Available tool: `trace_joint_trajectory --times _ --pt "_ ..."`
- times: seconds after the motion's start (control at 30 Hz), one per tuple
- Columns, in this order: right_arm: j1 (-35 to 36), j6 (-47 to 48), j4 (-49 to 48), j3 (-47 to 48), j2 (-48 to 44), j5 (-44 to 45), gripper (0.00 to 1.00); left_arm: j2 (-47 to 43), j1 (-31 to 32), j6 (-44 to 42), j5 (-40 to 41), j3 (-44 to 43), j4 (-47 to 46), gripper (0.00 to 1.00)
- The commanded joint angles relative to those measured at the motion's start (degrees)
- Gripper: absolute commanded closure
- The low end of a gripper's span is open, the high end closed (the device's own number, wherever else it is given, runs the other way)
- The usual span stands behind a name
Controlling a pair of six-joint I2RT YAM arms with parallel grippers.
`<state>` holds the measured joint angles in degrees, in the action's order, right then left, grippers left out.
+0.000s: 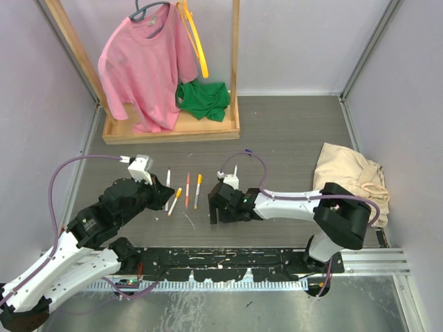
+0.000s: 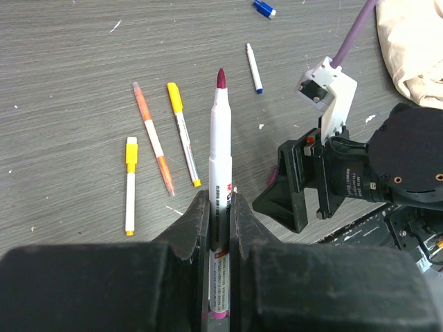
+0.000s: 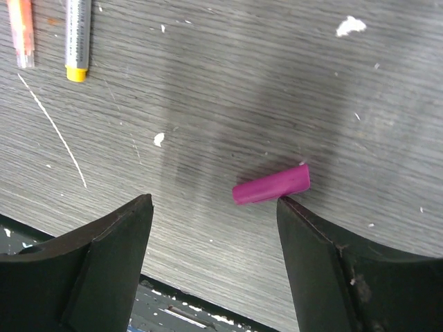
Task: Insert the pens into the pen caps
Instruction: Insert the pen cap onto the pen.
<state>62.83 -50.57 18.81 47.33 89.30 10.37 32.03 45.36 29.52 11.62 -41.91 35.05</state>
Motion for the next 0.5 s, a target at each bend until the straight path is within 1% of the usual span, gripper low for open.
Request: trace_joint_trajectory --times 0.0,0.17,0.27,0.33,0.47 --pt "-0.57 3.48 -0.61 1.7 3.49 -1.85 0.23 -0.28 -0.12 -0.12 0.75 -0.52 -2.47 1.0" --pt "-1.06 6.24 2.87 5.17 6.69 -0.36 0.26 -0.3 -0.17 -0.13 0.73 -0.75 -2.14 1.0" --pt "-1.25 7.53 6.49 8.11 8.84 1.61 0.27 -0.26 -0.14 -0.22 0.85 -0.8 -2.26 1.0" --pt "-1.49 7.96 8.72 9.89 10.1 4.54 0.27 -0.23 -0.1 -0.25 0.87 -0.76 -2.39 1.0" --pt "-2.38 8.12 10.42 11.17 11.23 5.59 0.27 -0.13 -0.12 -0.5 0.94 -0.89 -2.2 1.0"
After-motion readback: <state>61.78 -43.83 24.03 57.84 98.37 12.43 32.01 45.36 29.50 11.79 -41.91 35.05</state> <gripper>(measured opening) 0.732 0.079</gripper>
